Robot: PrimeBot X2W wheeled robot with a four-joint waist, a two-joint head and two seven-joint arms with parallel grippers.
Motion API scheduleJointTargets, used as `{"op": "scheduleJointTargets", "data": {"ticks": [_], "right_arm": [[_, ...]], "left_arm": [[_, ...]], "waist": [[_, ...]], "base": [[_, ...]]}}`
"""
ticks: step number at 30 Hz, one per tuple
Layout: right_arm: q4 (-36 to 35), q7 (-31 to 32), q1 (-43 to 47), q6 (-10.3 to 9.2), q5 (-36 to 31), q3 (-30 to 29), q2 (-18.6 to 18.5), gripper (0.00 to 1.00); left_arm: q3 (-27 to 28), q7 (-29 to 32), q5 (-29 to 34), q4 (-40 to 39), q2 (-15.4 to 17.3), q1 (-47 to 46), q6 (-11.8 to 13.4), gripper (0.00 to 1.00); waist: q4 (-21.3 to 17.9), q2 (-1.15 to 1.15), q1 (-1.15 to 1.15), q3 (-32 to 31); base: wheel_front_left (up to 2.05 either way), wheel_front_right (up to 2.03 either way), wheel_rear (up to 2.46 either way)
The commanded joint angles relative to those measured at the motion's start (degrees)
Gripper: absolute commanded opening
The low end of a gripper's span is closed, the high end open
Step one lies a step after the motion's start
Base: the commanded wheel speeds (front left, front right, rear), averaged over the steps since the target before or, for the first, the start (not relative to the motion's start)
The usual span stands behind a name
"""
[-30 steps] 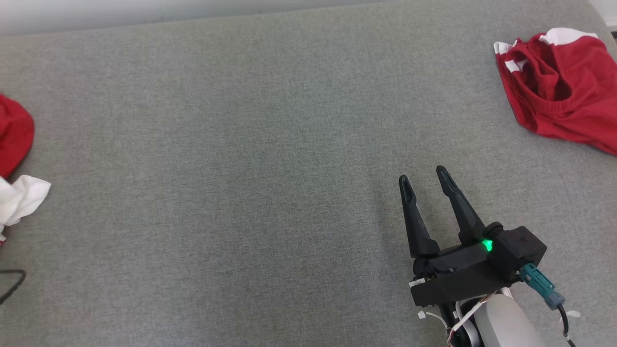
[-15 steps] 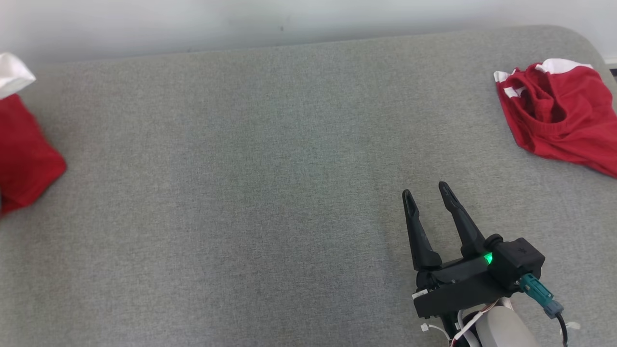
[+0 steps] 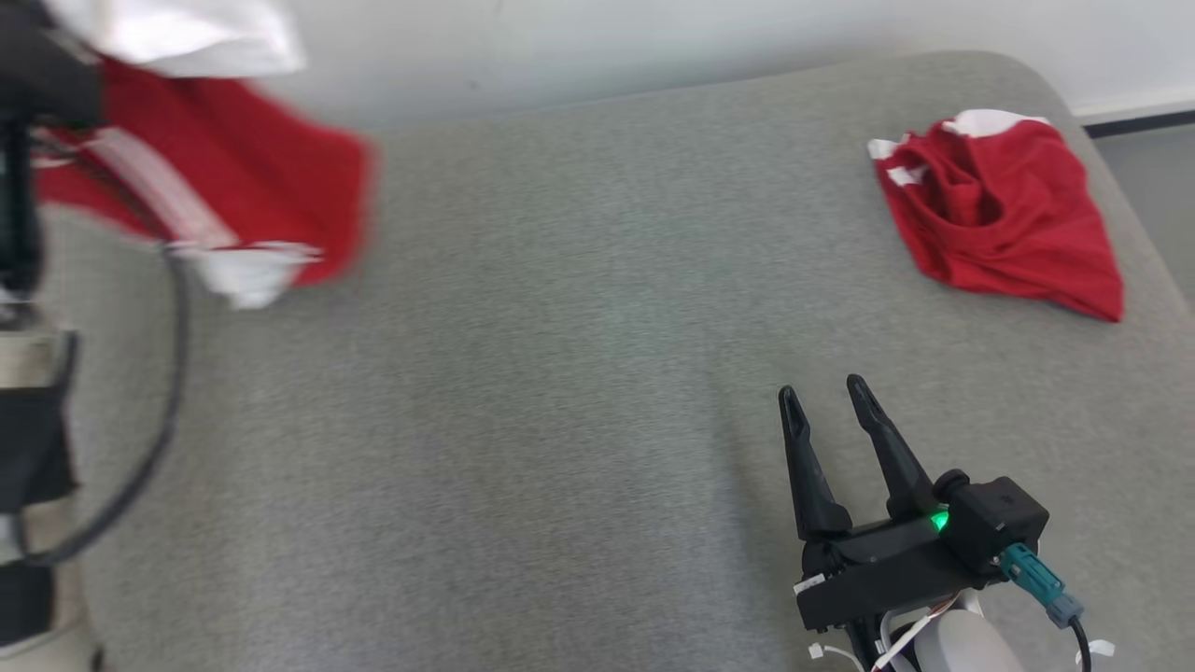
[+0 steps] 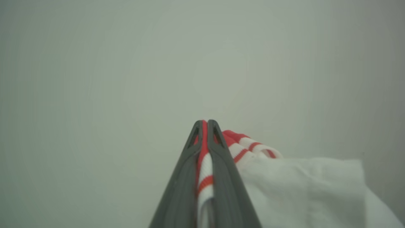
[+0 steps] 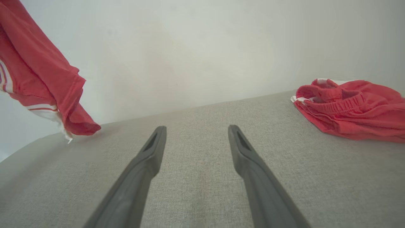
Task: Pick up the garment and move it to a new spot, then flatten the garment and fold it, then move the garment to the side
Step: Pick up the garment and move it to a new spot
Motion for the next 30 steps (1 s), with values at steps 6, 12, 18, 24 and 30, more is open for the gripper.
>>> {"op": "scheduleJointTargets", "data": {"ticks": [6, 12, 18, 24, 30], "right_arm": [[0.51, -0.04, 1.26, -0.11, 0.88, -0.48, 0.54, 1.00], [0.76, -0.04, 1.67, -0.11, 1.52, -1.29, 0.65, 1.00], [0.92, -0.03, 1.88, -0.11, 2.49, -1.97, 0.65, 1.00], [1.08, -0.04, 1.46, -0.11, 2.27, -2.37, 0.65, 1.00], [1.27, -0.04, 0.49, -0.11, 2.05, -1.95, 0.63, 1.00]], "left_arm": [[-4.69, 3.32, -0.82, -7.11, -4.45, -0.14, 0.36, 0.00], [-9.04, 5.07, -1.77, -12.18, -8.82, 2.35, 0.53, 0.00], [-12.37, 5.24, -2.67, -15.12, -10.32, 8.71, 0.09, 0.00], [-14.74, 2.65, -4.96, -12.32, -11.60, 20.94, 0.77, 0.00], [-15.79, -1.49, -5.29, -5.72, -11.38, 29.67, 0.63, 0.00]], "waist": [[-4.92, 0.00, 0.00, -0.24], [-7.26, 0.00, 0.00, -0.01], [-8.12, 0.00, 0.00, 0.24], [-7.04, 0.00, 0.00, 1.11], [-6.41, 0.00, 0.00, 1.53]], "base": [[0.00, 0.00, 0.00], [0.00, 0.00, 0.00], [0.00, 0.00, 0.00], [0.00, 0.00, 0.00], [0.00, 0.00, 0.00]]}}
